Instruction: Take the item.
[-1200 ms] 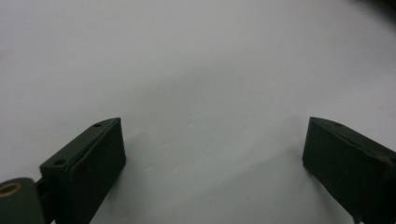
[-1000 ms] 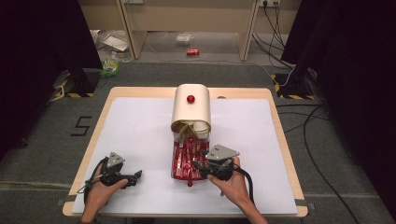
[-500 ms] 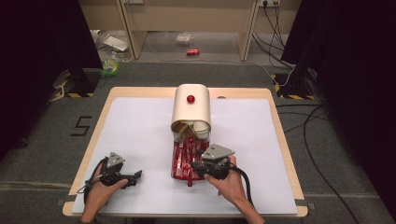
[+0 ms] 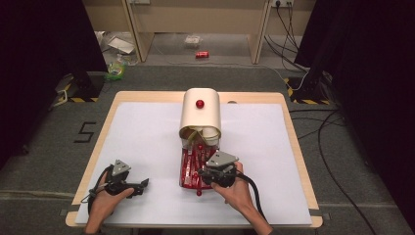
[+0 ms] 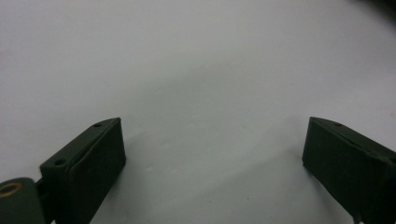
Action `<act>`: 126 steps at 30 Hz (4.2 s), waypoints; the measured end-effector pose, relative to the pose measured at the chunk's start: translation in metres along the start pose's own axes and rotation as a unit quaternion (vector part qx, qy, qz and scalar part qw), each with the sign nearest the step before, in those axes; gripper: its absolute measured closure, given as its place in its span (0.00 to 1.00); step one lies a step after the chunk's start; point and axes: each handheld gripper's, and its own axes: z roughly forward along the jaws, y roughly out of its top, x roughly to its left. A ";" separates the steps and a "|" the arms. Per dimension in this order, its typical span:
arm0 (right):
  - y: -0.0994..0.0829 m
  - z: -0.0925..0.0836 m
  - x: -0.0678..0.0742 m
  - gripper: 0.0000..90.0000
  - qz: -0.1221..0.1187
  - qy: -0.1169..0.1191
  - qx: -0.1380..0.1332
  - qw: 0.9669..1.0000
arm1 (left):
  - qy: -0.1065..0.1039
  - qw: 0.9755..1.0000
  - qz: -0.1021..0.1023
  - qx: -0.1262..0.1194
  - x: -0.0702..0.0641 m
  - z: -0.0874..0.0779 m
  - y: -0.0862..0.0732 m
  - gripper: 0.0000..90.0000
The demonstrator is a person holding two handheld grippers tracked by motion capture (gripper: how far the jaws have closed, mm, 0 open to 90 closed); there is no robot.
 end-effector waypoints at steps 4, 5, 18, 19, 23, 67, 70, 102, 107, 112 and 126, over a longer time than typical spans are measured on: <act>0.001 0.004 -0.001 0.61 0.002 -0.010 0.007 1.000 | 0.000 1.000 0.000 0.000 0.000 0.000 0.000 0.06; 0.001 0.004 -0.001 0.61 0.002 -0.010 0.007 1.000 | 0.000 1.000 0.000 0.000 0.000 0.000 0.000 0.06; 0.003 0.012 0.004 0.63 0.004 -0.039 0.020 0.999 | 0.001 1.000 0.000 0.000 0.000 0.000 0.000 0.06; 0.003 0.012 0.004 0.63 0.004 -0.042 0.022 0.999 | 0.001 1.000 0.000 0.000 0.000 0.000 0.000 0.06; 0.003 0.013 0.007 0.64 -0.004 -0.052 0.024 0.998 | 0.001 1.000 0.001 0.001 0.000 0.000 0.000 0.06; 0.008 -0.014 -0.009 0.91 -0.012 -0.029 0.016 0.999 | 0.000 1.000 0.001 0.001 0.000 0.000 0.000 0.06; 0.005 -0.010 -0.008 0.88 -0.009 -0.024 0.025 0.999 | 0.001 1.000 0.001 0.001 0.000 0.000 0.000 0.06; 0.008 -0.026 -0.010 0.89 0.013 -0.010 0.009 1.000 | 0.000 1.000 0.001 0.001 0.000 0.000 0.000 0.06; 0.005 -0.033 -0.009 0.89 0.014 -0.005 0.007 1.000 | 0.000 1.000 0.000 0.001 0.000 0.000 0.000 0.06; 0.003 -0.040 -0.010 0.89 0.013 -0.006 0.003 1.000 | 0.000 1.000 0.000 0.001 0.000 0.000 0.000 0.06; -0.009 -0.066 -0.016 0.89 0.023 -0.006 -0.014 1.000 | 0.000 1.000 0.000 0.000 0.000 0.000 0.000 0.06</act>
